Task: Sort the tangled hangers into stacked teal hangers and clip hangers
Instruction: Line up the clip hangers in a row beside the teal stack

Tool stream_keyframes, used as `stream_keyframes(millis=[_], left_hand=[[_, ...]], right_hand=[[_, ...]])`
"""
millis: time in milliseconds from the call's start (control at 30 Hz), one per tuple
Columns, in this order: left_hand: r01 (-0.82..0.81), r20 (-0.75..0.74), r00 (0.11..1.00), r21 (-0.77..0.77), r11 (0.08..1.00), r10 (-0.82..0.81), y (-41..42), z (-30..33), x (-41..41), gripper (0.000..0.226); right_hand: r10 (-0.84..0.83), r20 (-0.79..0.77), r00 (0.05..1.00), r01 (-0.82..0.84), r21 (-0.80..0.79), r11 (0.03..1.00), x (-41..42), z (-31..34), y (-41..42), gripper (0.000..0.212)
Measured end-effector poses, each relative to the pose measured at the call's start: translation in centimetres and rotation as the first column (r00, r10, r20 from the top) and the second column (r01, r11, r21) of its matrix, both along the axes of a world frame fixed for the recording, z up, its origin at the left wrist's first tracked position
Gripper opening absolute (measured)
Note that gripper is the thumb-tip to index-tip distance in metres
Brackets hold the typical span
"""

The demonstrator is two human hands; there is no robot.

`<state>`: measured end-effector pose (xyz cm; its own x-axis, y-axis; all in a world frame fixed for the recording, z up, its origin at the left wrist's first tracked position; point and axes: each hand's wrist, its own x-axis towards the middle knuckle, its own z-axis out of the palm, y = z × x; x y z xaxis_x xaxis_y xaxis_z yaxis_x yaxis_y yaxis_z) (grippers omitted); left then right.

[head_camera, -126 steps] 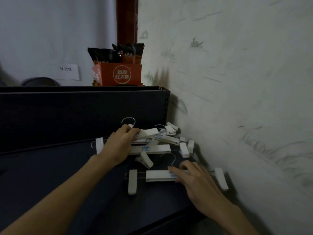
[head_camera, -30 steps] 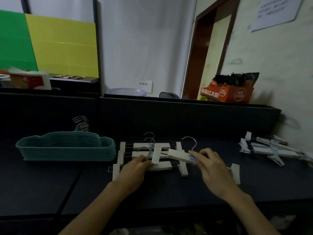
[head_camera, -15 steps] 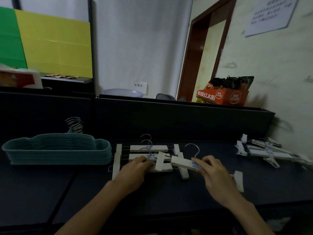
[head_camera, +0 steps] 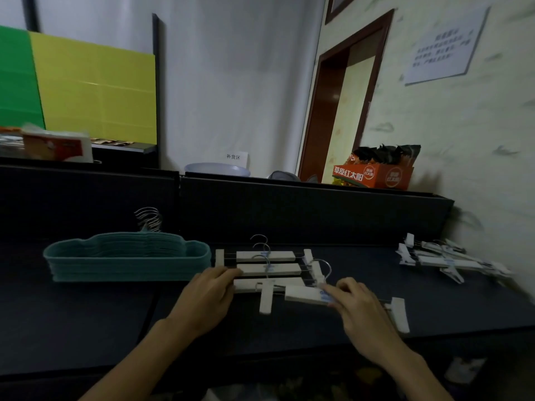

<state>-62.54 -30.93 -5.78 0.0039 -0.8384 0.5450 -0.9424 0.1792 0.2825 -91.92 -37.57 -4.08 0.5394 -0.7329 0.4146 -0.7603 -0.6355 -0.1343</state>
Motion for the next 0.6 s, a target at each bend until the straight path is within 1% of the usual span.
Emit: stream_keyframes(millis=[133,233,333,467,600], left_hand=[[-0.054,0.004,0.999,0.013,0.998,0.054,2.7,-1.1,2.7,0.035],[-0.113,-0.011,0.994,0.034,0.993,0.113,4.9,-1.8,3.8,0.036],[-0.135,-0.021,0.990,0.073,0.988,0.137,6.7,-2.3,4.5,0.037],[-0.169,-0.053,0.983,0.092,0.981,0.174,7.2,-2.2,5.3,0.039],[-0.160,-0.074,0.983,0.095,0.983,0.167,6.6,-2.1,4.5,0.040]], right_hand=[[0.051,0.024,0.998,-0.052,0.028,0.998,2.7,-2.1,2.3,0.041],[0.096,0.021,0.995,-0.097,0.024,0.995,4.4,-3.2,3.1,0.040],[0.120,0.012,0.993,-0.121,0.017,0.993,5.8,-3.9,3.4,0.039],[0.127,0.012,0.992,-0.127,0.000,0.992,6.8,-3.8,2.9,0.040],[0.132,-0.010,0.991,-0.131,0.040,0.990,6.8,-3.5,2.2,0.042]])
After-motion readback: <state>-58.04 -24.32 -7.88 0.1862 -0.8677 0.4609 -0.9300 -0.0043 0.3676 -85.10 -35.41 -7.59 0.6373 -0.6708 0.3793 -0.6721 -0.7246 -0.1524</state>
